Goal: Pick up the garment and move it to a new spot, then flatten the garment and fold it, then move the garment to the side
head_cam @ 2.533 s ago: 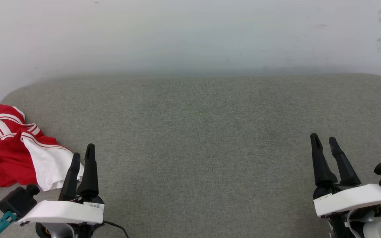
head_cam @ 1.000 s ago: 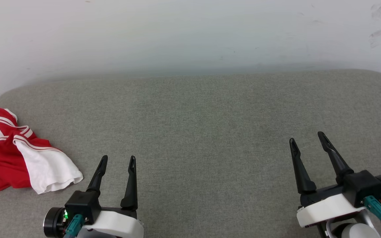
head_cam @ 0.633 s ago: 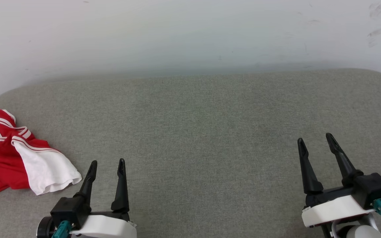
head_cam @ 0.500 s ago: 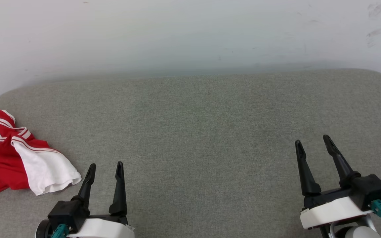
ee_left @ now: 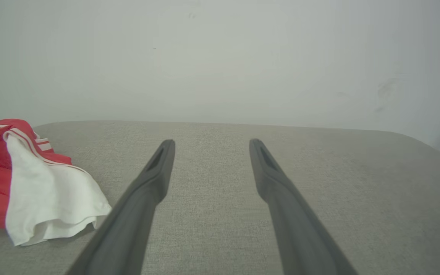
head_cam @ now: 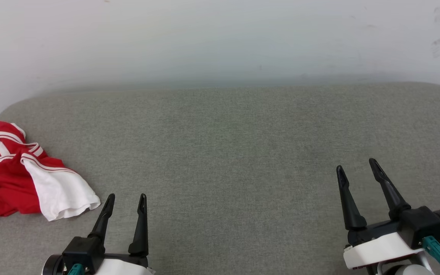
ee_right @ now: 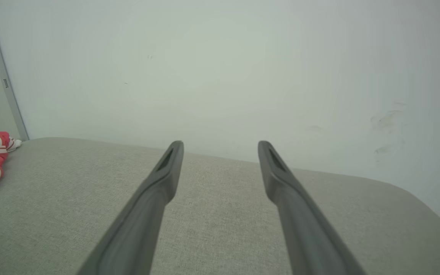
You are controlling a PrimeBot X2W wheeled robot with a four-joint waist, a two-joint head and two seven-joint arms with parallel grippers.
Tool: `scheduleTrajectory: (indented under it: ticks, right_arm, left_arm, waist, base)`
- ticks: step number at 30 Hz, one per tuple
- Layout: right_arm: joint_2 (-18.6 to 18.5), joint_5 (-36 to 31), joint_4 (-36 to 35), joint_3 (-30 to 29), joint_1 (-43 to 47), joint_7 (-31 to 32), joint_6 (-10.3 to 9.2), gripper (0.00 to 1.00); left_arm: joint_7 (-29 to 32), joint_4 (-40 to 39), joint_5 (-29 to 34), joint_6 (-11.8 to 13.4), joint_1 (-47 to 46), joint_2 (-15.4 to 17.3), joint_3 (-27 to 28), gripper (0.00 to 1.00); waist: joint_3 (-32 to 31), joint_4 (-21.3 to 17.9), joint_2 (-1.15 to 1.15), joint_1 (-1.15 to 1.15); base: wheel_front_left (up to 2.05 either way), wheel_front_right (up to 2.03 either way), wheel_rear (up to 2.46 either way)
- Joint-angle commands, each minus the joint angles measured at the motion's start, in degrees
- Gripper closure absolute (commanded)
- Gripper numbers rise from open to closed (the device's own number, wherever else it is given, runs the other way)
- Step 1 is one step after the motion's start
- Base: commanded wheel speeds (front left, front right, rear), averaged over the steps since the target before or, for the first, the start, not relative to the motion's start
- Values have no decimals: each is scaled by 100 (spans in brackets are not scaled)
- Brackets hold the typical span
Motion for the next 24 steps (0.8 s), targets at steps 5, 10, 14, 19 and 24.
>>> scheduleTrajectory:
  ticks: [5,10,14,19,24]
  right_arm:
    - [9,-56,-14,99,122,-36,-6,0]
    - [9,-6,6,203,158,-35,-5,0]
    - [9,75,122,320,232,-35,-6,0]
    - [9,162,177,403,211,-35,-6,0]
    - [9,201,174,471,268,-35,-6,0]
  left_arm:
    - [-40,30,42,2,-5,-11,45,0]
    - [-40,80,56,27,39,-12,133,0]
    - [-40,120,91,1,59,-12,198,0]
    - [-40,180,146,-21,134,-13,278,0]
    - [-40,198,197,-69,178,-12,315,0]
  waist:
    - [-24,326,0,0]
    - [-67,699,0,0]
    - [-114,1049,0,0]
    - [-200,1473,0,0]
    - [-264,1850,0,0]
  base:
    - [0,0,0]
    - [0,0,0]
    - [0,0,0]
    - [0,0,0]
    - [0,0,0]
